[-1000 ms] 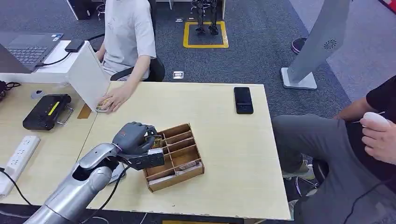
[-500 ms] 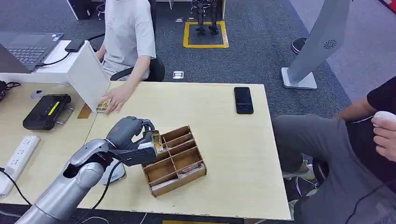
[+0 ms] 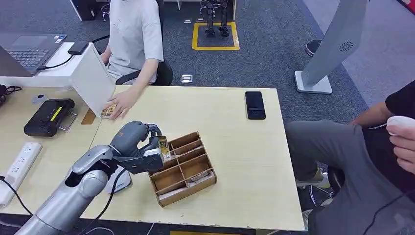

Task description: Pass the card to the sensor for recognition and then transmit it.

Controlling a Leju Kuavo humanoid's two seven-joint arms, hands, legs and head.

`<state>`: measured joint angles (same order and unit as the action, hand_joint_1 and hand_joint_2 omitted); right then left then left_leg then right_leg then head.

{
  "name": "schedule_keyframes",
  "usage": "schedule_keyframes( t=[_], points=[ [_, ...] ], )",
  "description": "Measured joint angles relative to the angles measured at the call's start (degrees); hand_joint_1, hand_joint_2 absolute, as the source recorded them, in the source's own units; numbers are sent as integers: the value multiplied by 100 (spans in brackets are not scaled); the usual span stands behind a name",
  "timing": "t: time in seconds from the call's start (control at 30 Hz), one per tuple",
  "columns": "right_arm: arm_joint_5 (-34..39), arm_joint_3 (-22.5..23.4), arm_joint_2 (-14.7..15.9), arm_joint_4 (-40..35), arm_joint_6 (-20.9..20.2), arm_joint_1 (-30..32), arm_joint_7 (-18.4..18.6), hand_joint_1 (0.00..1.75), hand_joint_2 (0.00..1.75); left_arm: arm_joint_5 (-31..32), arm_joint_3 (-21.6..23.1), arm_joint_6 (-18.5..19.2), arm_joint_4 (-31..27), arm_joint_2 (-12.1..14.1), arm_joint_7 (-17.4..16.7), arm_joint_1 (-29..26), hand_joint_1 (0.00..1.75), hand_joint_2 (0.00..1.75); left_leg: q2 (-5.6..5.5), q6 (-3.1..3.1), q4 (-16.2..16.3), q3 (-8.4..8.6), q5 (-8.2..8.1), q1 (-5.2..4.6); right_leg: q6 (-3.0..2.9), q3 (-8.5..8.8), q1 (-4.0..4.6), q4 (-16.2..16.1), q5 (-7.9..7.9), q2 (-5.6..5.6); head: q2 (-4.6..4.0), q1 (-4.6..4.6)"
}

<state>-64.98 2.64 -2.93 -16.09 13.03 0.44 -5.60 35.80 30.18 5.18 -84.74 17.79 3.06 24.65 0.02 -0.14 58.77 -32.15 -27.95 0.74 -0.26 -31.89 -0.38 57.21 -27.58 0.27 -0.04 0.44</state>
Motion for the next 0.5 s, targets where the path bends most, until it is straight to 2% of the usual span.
schedule_keyframes(
  t=[0.5],
  points=[
    [0,-4,0,0,2,0,0,0,0,2,-2,-26,-2,2,-4,-1,175,175,0,0,0,1,0,0,0,0,0,0,0,0,0,-2]
  ],
)
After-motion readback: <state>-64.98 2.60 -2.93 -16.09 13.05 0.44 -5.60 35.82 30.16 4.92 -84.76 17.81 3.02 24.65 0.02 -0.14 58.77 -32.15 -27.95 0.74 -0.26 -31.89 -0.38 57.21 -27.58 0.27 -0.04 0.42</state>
